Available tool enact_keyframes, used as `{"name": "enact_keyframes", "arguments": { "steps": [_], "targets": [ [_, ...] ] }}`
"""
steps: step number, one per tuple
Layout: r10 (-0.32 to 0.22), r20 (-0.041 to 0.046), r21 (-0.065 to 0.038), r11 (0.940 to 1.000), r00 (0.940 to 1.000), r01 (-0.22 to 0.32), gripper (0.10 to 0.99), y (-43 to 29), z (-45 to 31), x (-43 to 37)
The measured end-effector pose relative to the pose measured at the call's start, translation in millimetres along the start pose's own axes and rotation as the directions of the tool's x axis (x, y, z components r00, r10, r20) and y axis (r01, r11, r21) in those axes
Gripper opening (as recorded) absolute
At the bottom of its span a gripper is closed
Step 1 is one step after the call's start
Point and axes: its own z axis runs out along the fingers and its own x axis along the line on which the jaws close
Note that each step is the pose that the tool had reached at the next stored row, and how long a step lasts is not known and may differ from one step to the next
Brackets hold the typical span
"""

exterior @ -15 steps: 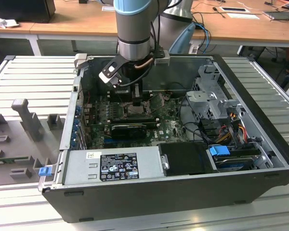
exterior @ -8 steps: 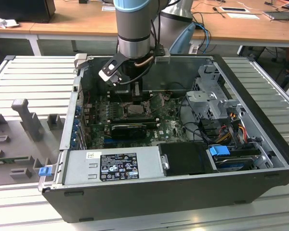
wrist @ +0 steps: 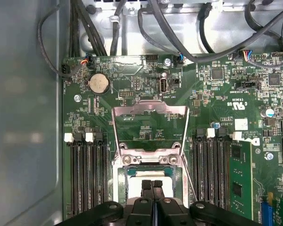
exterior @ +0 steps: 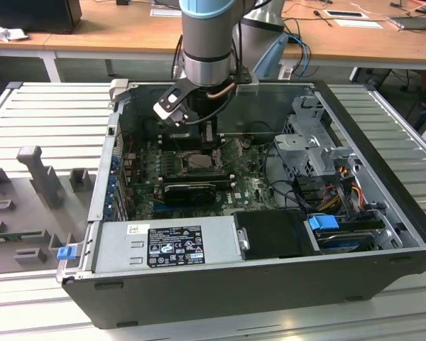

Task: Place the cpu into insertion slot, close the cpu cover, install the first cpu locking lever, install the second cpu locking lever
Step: 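Close the cpu cover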

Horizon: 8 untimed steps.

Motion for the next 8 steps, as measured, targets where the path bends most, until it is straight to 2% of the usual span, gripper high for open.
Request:
{"name": "enact_keyframes", "arguments": {
  "steps": [5, 8],
  "targets": [
    [0.000, 0.0015, 0.000, 1.0000, 1.0000, 0.000, 0.106, 0.4, -7.1, 0.3],
    [0.000, 0.0014, 0.000, 1.0000, 1.0000, 0.000, 0.106, 3.9, -7.6, 0.4]
  ]
}}
